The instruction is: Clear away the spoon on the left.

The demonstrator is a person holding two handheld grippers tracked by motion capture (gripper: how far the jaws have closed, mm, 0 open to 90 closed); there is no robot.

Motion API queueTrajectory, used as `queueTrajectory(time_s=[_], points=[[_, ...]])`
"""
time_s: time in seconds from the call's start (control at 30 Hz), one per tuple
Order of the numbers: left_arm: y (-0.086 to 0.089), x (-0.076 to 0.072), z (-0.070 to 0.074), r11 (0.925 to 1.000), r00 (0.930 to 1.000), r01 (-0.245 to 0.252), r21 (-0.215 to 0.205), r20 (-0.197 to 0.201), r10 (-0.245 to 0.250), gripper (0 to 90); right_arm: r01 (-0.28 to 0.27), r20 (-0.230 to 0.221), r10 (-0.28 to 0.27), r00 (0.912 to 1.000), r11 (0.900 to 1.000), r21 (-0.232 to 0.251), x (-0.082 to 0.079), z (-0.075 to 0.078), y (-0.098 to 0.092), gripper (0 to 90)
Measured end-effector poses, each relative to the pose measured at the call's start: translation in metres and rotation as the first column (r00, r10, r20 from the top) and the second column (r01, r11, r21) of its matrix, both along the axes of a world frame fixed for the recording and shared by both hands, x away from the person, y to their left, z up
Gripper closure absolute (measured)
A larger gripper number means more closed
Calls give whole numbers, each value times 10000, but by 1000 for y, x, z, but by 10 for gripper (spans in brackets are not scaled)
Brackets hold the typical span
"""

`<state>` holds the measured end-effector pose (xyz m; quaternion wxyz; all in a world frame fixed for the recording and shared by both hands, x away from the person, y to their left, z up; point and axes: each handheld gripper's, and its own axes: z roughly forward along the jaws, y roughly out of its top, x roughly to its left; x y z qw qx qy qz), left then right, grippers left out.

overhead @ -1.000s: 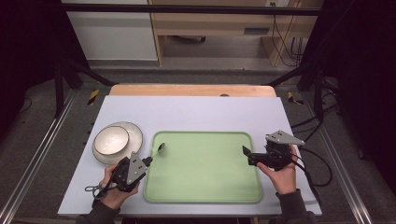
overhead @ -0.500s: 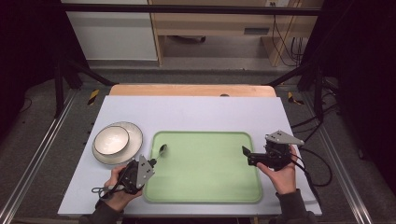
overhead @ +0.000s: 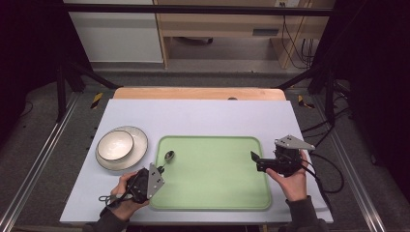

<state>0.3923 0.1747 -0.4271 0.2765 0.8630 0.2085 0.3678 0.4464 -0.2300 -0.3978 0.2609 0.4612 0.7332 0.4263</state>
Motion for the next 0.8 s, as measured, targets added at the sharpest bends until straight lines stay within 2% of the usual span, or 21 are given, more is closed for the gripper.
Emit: queueTrajectory(time_s=[0.33,0.8], points=[[-7,-3,-4,9980,9994,354,528,47,-357,846,-16,-32,16,10000,10000,8,0,0,0,34],[-13,-5,-9,9922,9973,731,1014,-74,-728,814,-54,-32,54,10000,10000,-51,0,0,0,34]])
